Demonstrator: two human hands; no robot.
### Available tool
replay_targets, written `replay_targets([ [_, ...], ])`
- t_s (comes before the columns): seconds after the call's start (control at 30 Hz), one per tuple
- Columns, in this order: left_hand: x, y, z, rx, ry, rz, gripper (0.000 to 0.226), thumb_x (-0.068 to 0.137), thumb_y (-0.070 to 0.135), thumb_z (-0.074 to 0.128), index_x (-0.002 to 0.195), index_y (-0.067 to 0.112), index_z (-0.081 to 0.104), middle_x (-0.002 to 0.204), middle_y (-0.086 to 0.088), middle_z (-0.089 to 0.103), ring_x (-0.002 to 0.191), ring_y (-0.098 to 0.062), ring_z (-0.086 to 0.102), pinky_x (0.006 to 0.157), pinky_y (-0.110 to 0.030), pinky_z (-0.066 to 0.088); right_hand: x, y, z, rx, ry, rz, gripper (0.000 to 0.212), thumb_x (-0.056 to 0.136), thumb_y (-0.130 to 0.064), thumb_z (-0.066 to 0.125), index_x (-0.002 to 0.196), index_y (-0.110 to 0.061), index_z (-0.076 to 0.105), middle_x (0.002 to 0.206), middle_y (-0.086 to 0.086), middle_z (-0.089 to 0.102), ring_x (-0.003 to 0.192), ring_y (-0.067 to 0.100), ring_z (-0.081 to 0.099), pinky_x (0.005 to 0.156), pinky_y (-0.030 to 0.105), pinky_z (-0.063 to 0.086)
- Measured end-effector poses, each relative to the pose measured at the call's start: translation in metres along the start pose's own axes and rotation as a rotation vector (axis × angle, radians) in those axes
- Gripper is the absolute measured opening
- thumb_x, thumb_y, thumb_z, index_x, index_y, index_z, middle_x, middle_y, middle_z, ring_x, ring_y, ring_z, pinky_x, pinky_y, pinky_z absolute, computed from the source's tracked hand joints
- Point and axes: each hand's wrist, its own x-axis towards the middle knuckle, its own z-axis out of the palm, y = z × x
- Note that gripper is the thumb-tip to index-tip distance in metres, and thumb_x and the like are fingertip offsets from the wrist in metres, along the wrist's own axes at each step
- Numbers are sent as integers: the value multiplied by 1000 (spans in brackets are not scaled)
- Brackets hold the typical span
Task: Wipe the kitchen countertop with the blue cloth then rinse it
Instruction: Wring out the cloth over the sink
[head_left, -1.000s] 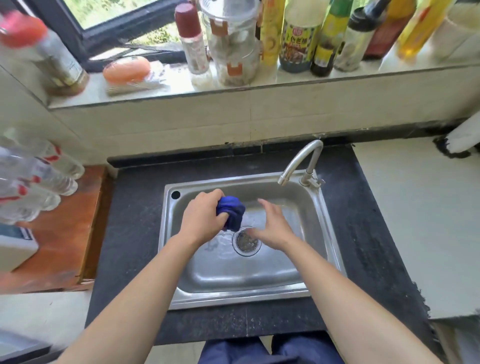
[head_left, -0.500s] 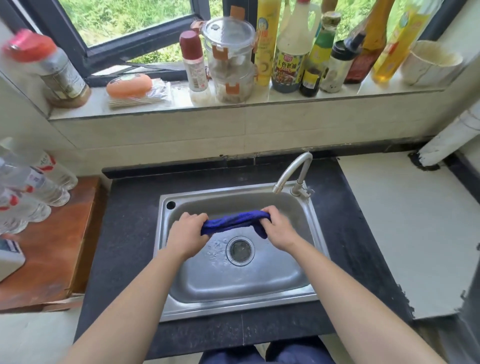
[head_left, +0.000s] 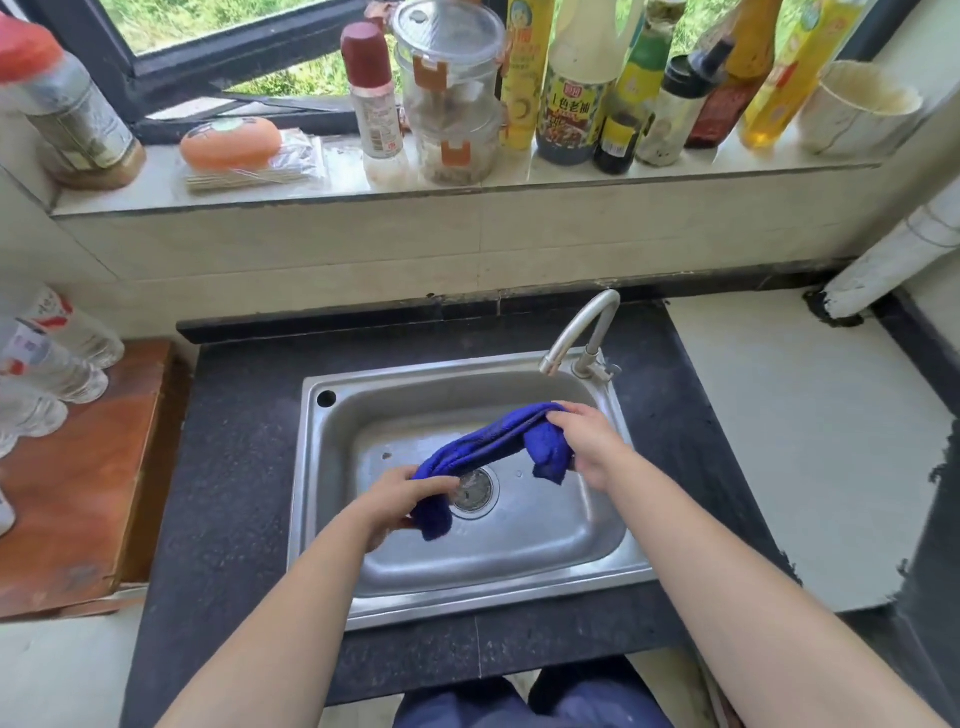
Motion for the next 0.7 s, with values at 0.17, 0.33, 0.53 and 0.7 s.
replay_targets([
  [0.17, 4, -8, 25, -399, 37, -81, 34, 91, 36, 67, 112, 8, 64, 91, -13, 70, 79, -27, 66, 74, -38, 56, -12, 0, 25, 219, -129, 129, 12, 100, -6, 48, 106, -3, 58, 96, 17, 65, 81, 28, 63, 73, 47, 54],
  [0.33, 11, -4, 31, -679, -20, -49, 41, 95, 45, 58, 125, 18, 64, 120, -12, 70, 103, -27, 67, 96, -49, 54, -31, 22, 42, -97, -546, 57, 26, 101, -8, 49, 115, -16, 69, 105, 7, 71, 89, 16, 67, 85, 25, 52],
  [0.53, 13, -2, 12, -567, 7, 42, 48, 83, 9, 73, 129, 7, 60, 109, -12, 73, 96, -27, 67, 88, -43, 54, -31, 34, 42, -507, -531, -150, 52, 93, 6, 42, 122, -29, 66, 123, 0, 67, 118, 16, 60, 97, 11, 41],
  [0.7, 7, 11, -3, -519, -102, 108, 54, 68, 7, 77, 120, 4, 63, 106, -18, 70, 87, -26, 68, 71, -34, 57, -16, 47, 20, -1070, -239, -617, 67, 95, -19, 58, 154, -33, 27, 138, 0, 39, 129, 20, 42, 110, 34, 37],
])
